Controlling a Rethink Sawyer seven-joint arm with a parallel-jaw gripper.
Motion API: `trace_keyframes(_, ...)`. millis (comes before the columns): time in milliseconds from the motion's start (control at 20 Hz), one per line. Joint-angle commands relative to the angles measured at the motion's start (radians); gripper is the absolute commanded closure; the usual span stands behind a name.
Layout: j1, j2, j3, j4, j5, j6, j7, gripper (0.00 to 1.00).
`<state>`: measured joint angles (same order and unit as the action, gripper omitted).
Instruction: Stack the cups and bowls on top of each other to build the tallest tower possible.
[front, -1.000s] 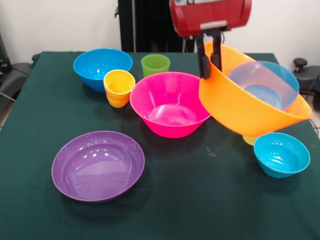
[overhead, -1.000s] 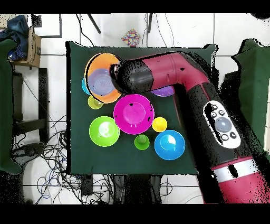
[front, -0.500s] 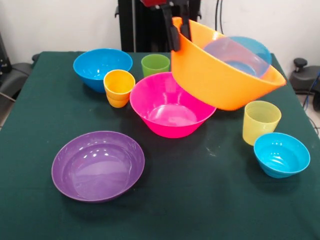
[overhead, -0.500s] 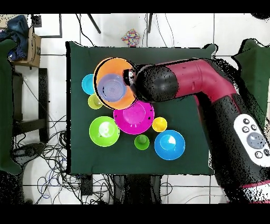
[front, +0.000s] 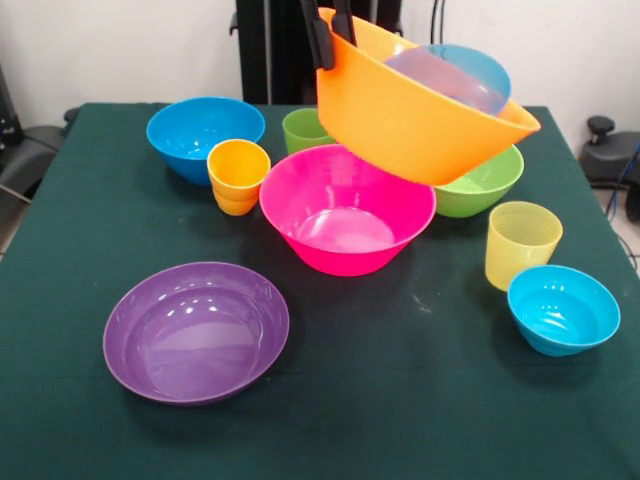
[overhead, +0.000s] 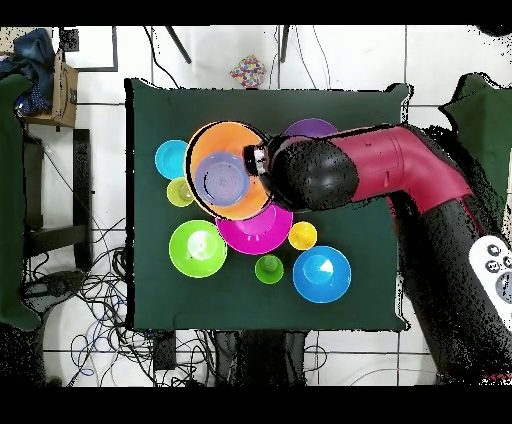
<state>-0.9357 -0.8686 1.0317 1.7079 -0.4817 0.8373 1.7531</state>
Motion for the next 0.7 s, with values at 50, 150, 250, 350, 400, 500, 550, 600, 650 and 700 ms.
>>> trace_keyframes(50, 0.011, -0.025, 0.072, 0.098, 0.026, 0.139, -0.283, 1.0)
trace_keyframes(150, -0.006, -0.047, 0.094, 0.124, 0.036, 0.137, -0.278, 1.0)
trace_keyframes(250, -0.016, -0.066, 0.108, 0.143, 0.04, 0.135, -0.27, 1.0)
trace_keyframes(350, -0.032, -0.082, 0.128, 0.163, 0.047, 0.135, -0.269, 1.0)
trace_keyframes(400, -0.042, -0.091, 0.14, 0.176, 0.051, 0.133, -0.271, 1.0)
trace_keyframes(500, -0.061, -0.105, 0.163, 0.199, 0.054, 0.127, -0.273, 1.0)
trace_keyframes(550, -0.074, -0.111, 0.177, 0.212, 0.056, 0.124, -0.277, 1.0)
trace_keyframes(600, -0.083, -0.114, 0.188, 0.221, 0.056, 0.122, -0.278, 1.0)
trace_keyframes(650, -0.089, -0.115, 0.196, 0.226, 0.053, 0.12, -0.277, 1.0)
trace_keyframes(700, -0.095, -0.114, 0.202, 0.232, 0.048, 0.119, -0.278, 1.0)
